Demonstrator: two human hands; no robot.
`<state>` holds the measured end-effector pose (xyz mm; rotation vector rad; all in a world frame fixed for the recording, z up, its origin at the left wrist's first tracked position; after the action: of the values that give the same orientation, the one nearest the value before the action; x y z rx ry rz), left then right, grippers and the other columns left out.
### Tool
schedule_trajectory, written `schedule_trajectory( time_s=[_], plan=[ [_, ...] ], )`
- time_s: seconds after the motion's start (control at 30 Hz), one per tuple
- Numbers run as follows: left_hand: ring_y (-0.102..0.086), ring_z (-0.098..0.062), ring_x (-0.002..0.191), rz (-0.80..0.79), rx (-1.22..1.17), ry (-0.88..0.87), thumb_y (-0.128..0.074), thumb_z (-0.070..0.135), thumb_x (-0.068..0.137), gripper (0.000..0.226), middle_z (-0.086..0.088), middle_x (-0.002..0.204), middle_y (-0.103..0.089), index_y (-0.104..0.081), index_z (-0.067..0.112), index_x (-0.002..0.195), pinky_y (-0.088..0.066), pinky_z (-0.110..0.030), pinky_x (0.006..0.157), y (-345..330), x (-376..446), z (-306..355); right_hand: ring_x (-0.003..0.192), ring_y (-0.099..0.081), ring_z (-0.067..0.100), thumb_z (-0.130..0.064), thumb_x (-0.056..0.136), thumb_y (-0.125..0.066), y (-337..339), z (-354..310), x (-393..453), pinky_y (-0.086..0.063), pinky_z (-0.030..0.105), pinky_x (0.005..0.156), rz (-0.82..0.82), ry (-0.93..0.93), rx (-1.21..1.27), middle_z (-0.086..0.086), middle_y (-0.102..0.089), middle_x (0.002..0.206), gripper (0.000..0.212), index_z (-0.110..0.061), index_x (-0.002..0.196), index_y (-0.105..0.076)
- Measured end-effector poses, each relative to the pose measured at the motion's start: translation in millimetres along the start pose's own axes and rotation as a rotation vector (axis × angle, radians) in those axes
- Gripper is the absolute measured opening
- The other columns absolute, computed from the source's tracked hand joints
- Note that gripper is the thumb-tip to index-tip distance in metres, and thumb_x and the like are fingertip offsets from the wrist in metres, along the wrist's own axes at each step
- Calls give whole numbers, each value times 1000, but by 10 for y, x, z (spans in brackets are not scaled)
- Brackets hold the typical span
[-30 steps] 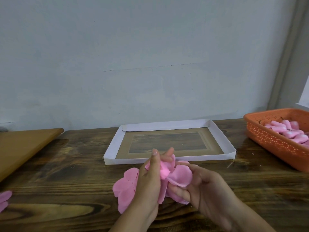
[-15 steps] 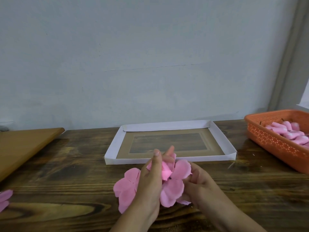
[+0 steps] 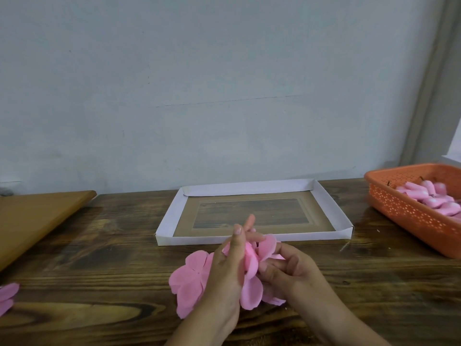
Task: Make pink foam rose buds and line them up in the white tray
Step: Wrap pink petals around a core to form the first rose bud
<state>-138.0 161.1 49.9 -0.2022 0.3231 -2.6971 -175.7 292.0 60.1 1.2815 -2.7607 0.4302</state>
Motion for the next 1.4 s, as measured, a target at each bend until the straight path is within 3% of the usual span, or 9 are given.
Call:
schedule_trajectory(
  time_s=[0.1, 0.2, 0.6, 0.7, 0.83, 0.93, 1.17, 1.3, 1.4],
  plan=[
    [-64, -11, 123, 11, 36, 5, -53, 92, 71, 64, 28, 128, -66, -71, 51, 116, -55, -53, 100, 10, -81, 37, 47, -39, 18, -1, 94, -61, -8, 12, -7, -28, 27, 47, 1, 15, 33, 24, -56, 72, 28, 6, 120, -53],
    [-69, -12, 115, 55, 68, 14, -50, 87, 71, 55, 27, 117, -72, -66, 61, 117, -55, -56, 98, 5, -74, 62, 45, -43, 16, 2, 90, -66, -2, 19, -10, -32, 26, 46, -1, 29, -20, 18, -60, 64, 32, 4, 120, -54],
    [-61, -21, 129, 39, -26, -24, -56, 81, 80, 58, 31, 135, -61, -77, 37, 110, -46, -68, 103, -38, -85, 113, 42, -44, 17, 1, 99, -53, 10, 23, 13, -35, 25, 43, 66, 18, -36, 19, -61, 60, 7, 7, 99, -57],
    [-56, -6, 132, 16, -9, -54, -54, 84, 70, 65, 45, 131, -54, -78, 38, 109, -48, -60, 106, -44, -75, 99, 41, -44, 18, -1, 95, -57, 20, 38, 19, -34, 25, 44, 74, 21, -4, 18, -62, 60, 8, 5, 93, -62],
    [-64, 7, 115, -3, 10, -41, -58, 87, 66, 67, 34, 124, -66, -73, 47, 117, -53, -42, 104, -25, -55, 55, 43, -40, 20, -14, 88, -63, 2, 28, 25, -26, 30, 47, 61, 15, 48, 17, -58, 59, 11, -8, 83, -70],
    [-67, -10, 120, -14, 2, -1, -62, 85, 66, 61, 25, 126, -68, -71, 52, 117, -51, -45, 107, -28, -39, 31, 47, -40, 21, -25, 80, -68, -10, 5, 18, -25, 32, 51, 75, 13, 75, 20, -57, 61, 17, -11, 87, -73],
    [-66, -9, 121, -27, 94, -10, -54, 87, 73, 52, 31, 122, -68, -66, 62, 117, -53, -54, 102, -32, -81, 43, 45, -42, 22, -19, 82, -66, -26, -29, -12, -33, 29, 46, 86, 49, 20, 24, -60, 62, 24, -16, 103, -79],
    [-65, -17, 125, -41, 96, 21, -50, 75, 78, 43, 24, 127, -69, -68, 60, 115, -52, -42, 98, -55, -110, 47, 44, -41, 22, -17, 82, -65, -45, -40, -18, -33, 30, 44, 115, 65, 14, 25, -57, 60, 23, -17, 100, -81],
    [-59, -19, 132, -51, 109, -2, -46, 71, 80, 44, 18, 145, -58, -73, 54, 111, -50, -62, 101, -96, -136, 60, 51, -47, 27, -20, 81, -67, -65, -64, -30, -38, 29, 45, 158, 65, -2, 37, -62, 73, 21, -20, 95, -82]
  ],
)
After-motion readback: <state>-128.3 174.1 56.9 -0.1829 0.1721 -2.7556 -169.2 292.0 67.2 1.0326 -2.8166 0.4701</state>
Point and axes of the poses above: each hand's wrist, its own x-axis towards the middle knuckle, its own y-axis out of the back of the hand, z = x × y, the point moved 1 cm from there along x, towards the middle knuckle
